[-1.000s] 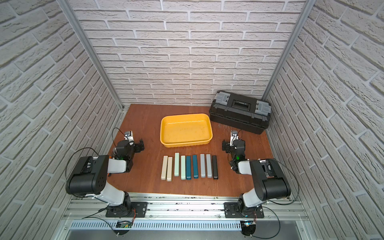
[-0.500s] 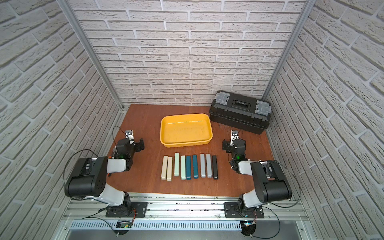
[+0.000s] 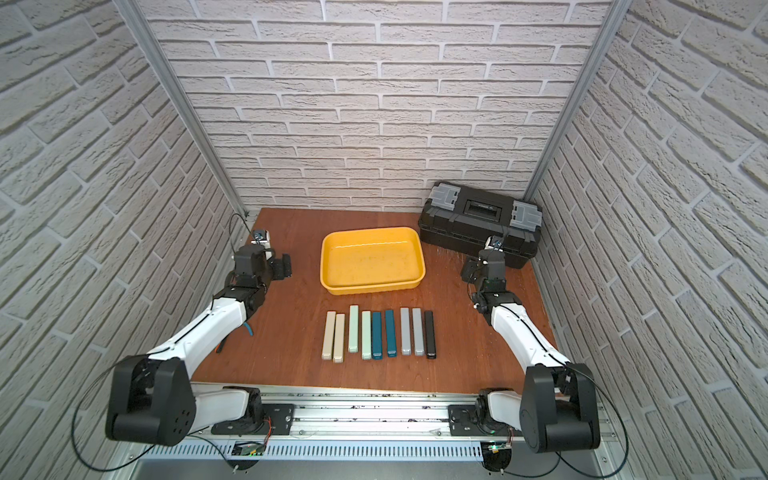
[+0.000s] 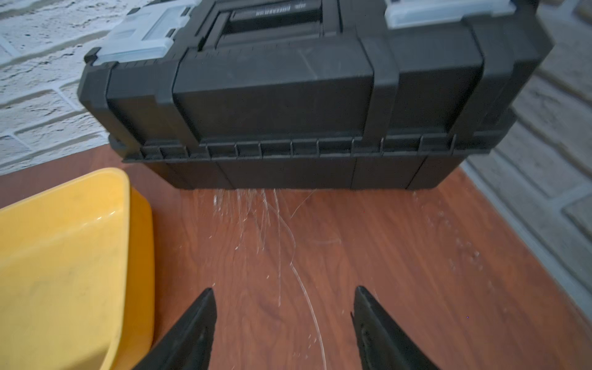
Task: Put the pruning pliers into the storage box
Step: Pick up the pruning pliers from the center of the board.
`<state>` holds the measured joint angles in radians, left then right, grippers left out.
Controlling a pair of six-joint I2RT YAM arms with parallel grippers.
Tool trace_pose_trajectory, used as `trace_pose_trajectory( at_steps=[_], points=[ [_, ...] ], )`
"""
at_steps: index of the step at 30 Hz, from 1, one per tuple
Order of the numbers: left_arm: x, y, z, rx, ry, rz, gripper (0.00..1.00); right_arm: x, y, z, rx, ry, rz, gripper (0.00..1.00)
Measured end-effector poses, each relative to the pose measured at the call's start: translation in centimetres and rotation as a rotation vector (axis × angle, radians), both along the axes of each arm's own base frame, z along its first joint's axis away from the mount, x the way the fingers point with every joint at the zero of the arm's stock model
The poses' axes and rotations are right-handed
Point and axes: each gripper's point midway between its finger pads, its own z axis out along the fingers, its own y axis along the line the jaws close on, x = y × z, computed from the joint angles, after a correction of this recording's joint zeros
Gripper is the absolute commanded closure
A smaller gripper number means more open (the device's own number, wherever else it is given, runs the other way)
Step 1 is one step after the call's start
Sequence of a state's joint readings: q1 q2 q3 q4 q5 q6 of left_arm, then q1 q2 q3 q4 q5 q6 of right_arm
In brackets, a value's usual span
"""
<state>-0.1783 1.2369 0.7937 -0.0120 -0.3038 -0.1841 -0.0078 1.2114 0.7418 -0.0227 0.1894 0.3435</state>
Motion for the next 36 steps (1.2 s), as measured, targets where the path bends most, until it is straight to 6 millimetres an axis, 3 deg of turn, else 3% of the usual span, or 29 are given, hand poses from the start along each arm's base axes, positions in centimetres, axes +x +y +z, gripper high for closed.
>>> trace_pose_trajectory(
  at_steps=[3, 6, 10, 12, 17, 22, 27, 36],
  points=[
    [-2.7, -3.2, 0.6, -0.017, 0.054, -0.051, 0.14, -1.1, 1.7, 1.9, 0.029, 0.003, 0.048, 0.40],
    [-5.3, -5.7, 0.5, -0.042, 0.131, -0.078, 0.18, -1.9, 4.2, 4.6, 0.058, -0.024, 0.123, 0.27],
    [-8.9, -7.8, -1.6, -0.049, 0.267, -0.089, 0.18, -3.5, 7.4, 6.4, 0.086, -0.016, 0.221, 0.20],
    [-11.0, -8.9, -2.9, -0.045, 0.343, -0.103, 0.19, -4.7, 9.2, 6.6, 0.082, 0.011, 0.279, 0.23],
    [-14.6, -10.6, -5.4, -0.079, 0.468, -0.106, 0.20, -7.1, 12.3, 6.4, 0.071, 0.076, 0.385, 0.36],
    [-17.4, -11.2, -9.0, -0.135, 0.574, -0.092, 0.21, -8.3, 13.3, 5.4, 0.064, 0.132, 0.423, 0.47],
    [-19.7, -11.1, -12.2, -0.187, 0.674, -0.071, 0.20, -8.4, 14.7, 3.9, 0.063, 0.186, 0.454, 0.47],
    [-19.6, -13.1, -13.3, -0.255, 0.719, -0.103, 0.19, -8.3, 16.5, 1.5, 0.052, 0.266, 0.496, 0.34]
  ],
)
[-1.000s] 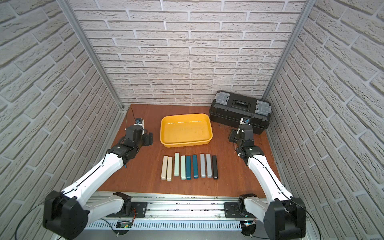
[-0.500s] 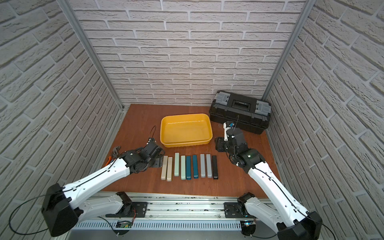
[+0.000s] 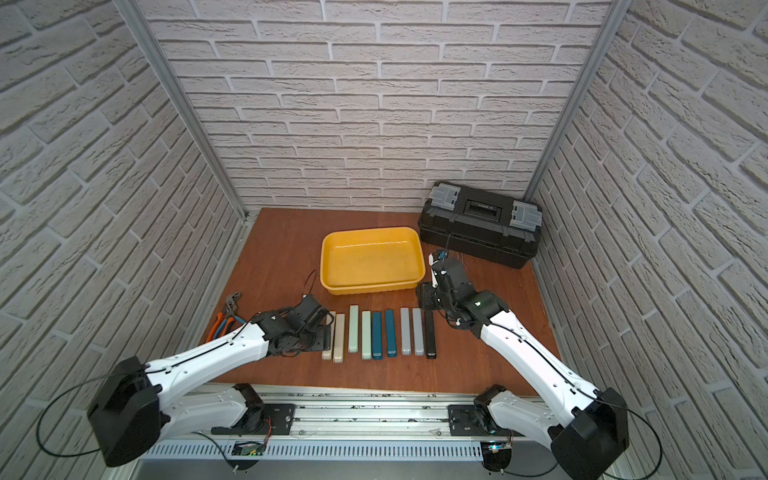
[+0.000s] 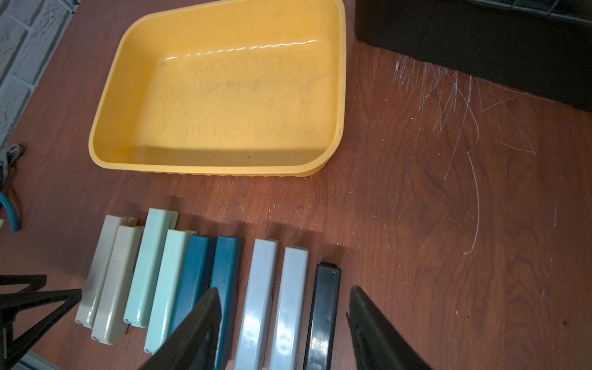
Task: Put the pruning pliers into the storage box
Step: Pick up the pruning pliers from the center of the board.
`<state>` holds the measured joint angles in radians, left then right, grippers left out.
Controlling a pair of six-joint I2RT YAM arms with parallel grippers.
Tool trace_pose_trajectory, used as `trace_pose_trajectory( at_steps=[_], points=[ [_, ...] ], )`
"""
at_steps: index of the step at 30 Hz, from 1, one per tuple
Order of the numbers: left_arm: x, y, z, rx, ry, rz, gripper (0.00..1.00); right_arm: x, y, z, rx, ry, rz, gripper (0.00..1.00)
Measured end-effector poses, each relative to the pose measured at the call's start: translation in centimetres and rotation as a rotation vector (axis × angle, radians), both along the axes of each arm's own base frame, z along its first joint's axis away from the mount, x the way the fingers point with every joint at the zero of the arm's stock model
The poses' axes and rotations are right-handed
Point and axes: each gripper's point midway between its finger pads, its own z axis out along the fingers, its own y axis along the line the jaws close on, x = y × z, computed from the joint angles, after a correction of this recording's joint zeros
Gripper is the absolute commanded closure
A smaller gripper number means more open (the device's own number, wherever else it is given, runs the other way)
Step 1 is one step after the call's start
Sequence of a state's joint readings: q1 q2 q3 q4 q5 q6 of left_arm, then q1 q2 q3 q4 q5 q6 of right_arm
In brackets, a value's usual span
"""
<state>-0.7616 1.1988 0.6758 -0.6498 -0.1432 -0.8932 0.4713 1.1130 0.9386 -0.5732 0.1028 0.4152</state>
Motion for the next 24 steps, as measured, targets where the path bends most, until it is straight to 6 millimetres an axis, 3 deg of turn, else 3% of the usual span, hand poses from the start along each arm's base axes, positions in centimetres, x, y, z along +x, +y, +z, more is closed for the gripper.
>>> trace_pose_trajectory(
  at_steps=[24],
  points=[
    [0.9, 0.2, -1.2, -0.029, 0.040, 0.048, 0.19, 0.6, 1.1, -1.4, -0.001, 0.032, 0.024, 0.34]
  ],
)
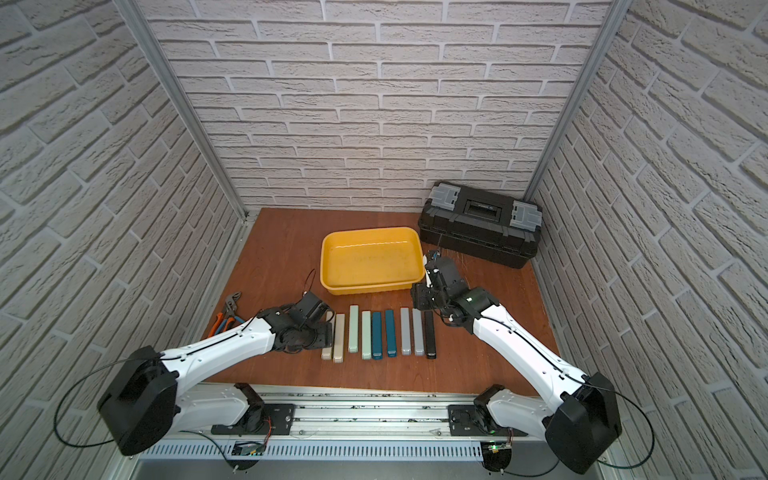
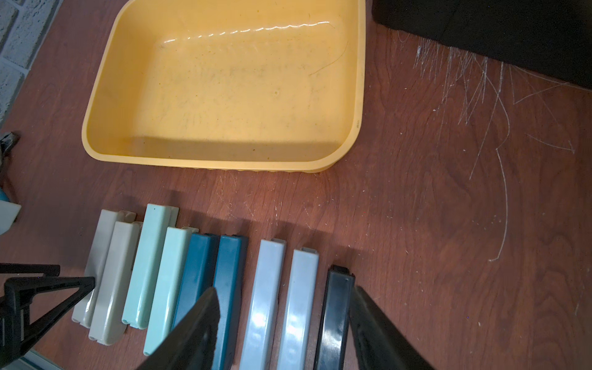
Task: Put the pruning pliers into the storage box
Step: Pick up the pruning pliers from the center of the board.
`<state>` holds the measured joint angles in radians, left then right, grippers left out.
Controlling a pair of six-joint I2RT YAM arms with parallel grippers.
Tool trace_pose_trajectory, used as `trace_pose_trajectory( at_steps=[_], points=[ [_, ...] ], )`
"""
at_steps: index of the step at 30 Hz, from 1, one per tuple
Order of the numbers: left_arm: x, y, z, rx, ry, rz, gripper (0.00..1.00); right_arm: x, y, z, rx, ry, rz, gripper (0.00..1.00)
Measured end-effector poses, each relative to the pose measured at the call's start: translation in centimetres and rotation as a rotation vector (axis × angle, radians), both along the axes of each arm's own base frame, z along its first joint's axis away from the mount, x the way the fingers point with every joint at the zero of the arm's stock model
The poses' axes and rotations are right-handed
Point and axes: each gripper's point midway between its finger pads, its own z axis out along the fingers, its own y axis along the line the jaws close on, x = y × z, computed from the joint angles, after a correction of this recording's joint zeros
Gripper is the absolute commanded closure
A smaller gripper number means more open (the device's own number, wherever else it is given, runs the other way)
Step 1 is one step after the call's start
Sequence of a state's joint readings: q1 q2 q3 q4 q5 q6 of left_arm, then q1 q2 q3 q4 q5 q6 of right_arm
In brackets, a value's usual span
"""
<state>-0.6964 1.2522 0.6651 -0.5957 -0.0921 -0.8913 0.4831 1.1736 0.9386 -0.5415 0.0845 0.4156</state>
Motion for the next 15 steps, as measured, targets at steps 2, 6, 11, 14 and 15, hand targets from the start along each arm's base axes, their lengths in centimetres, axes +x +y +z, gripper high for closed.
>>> trace_pose_trajectory(
  at_steps=[2, 6, 11, 14, 15],
  points=[
    [0.0, -0.1, 0.1, -0.006, 0.000, -0.001, 0.19, 0.0, 0.0, 0.0, 0.000, 0.000, 0.001, 0.35],
    [0.0, -0.2, 0.8, -0.029, -0.019, -0.003, 0.19, 0.0, 0.2, 0.0, 0.001, -0.001, 0.005, 0.35],
    [-0.1, -0.2, 0.5, -0.019, -0.009, -0.011, 0.19, 0.1, 0.4, -0.2, -0.001, 0.003, 0.008, 0.35],
    [-0.3, -0.1, -0.2, -0.002, 0.016, -0.015, 0.19, 0.1, 0.5, -0.5, -0.005, 0.011, 0.011, 0.35],
    [-0.3, -0.1, -0.4, 0.002, 0.022, -0.017, 0.19, 0.1, 0.5, -0.5, -0.006, 0.012, 0.011, 0.35]
  ],
)
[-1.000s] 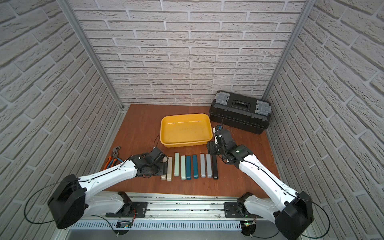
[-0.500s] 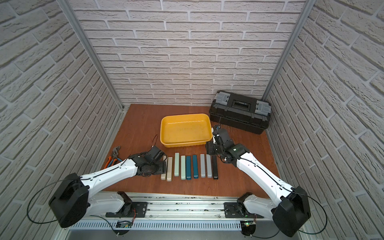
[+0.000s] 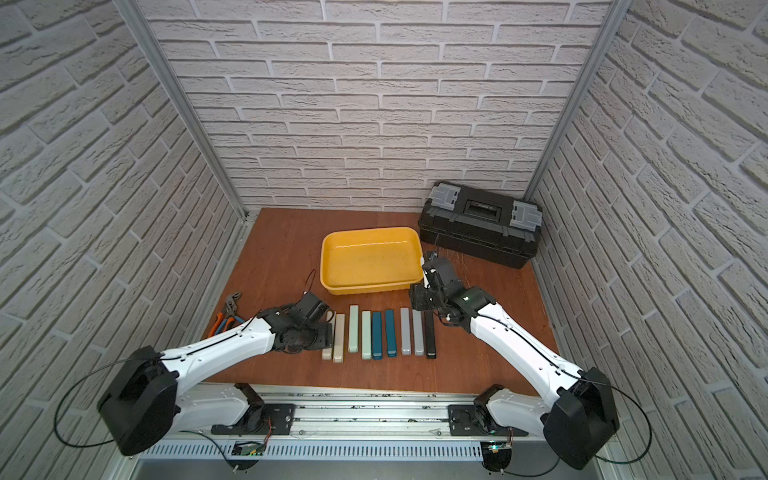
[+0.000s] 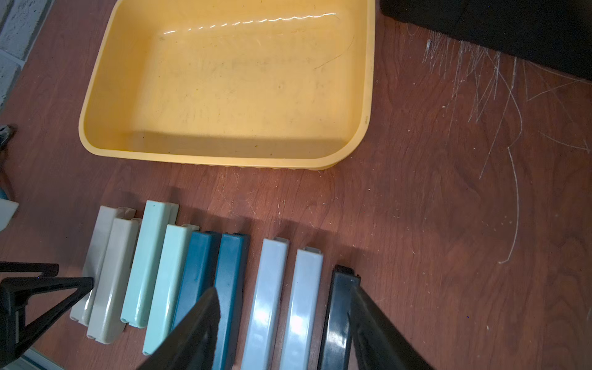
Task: Put the pruning pliers into the storage box
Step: Pick up the pruning pliers from the center of the board.
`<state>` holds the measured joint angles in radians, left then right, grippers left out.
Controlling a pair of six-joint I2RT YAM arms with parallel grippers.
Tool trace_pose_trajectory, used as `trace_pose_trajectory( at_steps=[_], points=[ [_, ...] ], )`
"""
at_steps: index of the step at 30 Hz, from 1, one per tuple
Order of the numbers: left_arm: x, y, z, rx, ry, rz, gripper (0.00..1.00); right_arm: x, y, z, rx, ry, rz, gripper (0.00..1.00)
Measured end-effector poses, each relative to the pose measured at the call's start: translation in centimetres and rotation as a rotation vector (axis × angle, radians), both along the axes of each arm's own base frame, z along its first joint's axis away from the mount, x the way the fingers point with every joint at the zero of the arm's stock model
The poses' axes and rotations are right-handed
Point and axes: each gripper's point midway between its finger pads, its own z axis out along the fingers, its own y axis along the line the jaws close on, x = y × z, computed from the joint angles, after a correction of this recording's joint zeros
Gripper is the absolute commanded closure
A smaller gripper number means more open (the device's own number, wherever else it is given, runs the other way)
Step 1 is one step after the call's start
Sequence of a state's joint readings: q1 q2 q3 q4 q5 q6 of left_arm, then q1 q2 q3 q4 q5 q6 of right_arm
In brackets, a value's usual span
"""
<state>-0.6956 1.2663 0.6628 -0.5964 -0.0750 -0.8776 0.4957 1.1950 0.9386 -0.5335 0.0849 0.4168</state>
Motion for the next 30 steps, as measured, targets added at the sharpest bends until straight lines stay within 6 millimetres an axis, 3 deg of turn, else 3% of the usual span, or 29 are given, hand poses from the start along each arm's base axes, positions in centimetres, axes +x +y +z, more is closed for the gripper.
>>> trace_pose_trajectory(
  at_steps=[12, 20, 30],
  points=[
    [-0.1, 0.1, -1.4, 0.040, 0.046, -0.012, 0.19, 0.0, 0.0, -0.1, -0.001, 0.002, 0.000, 0.35],
    [1.4, -0.1, -2.0, 0.083, 0.058, -0.032, 0.25, 0.1, 0.1, -0.8, -0.012, 0.024, 0.002, 0.35],
    [2.8, -0.3, -2.4, 0.103, 0.052, -0.060, 0.49, 0.1, 0.7, -1.6, -0.015, 0.046, 0.018, 0.35]
  ],
)
